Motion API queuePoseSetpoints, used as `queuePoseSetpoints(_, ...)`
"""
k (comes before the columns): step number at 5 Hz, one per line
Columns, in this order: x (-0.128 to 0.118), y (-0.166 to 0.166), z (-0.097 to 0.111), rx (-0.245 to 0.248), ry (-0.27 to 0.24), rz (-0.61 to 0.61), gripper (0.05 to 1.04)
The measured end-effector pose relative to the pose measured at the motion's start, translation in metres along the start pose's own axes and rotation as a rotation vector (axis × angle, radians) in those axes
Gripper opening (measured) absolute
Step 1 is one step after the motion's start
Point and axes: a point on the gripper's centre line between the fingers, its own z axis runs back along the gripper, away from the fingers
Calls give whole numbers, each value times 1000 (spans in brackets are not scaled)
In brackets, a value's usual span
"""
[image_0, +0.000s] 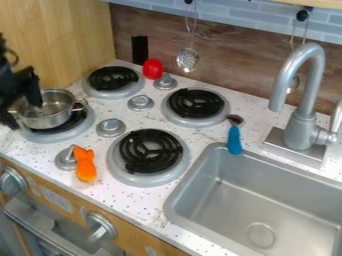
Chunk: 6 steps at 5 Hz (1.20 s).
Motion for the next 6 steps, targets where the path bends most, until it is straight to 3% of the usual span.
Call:
queuePoseSetpoints(1, -6, -22, 53, -98, -42, -5, 1004)
queuePoseSetpoints(2, -26, -41, 88, -152, -48, -39, 1001)
queuePoseSetpoints(3, -45, -57, 109, -212, -81, -132, 1001)
queuePoseSetpoints(6, -48, -59, 111, -218, -82, -146, 1001)
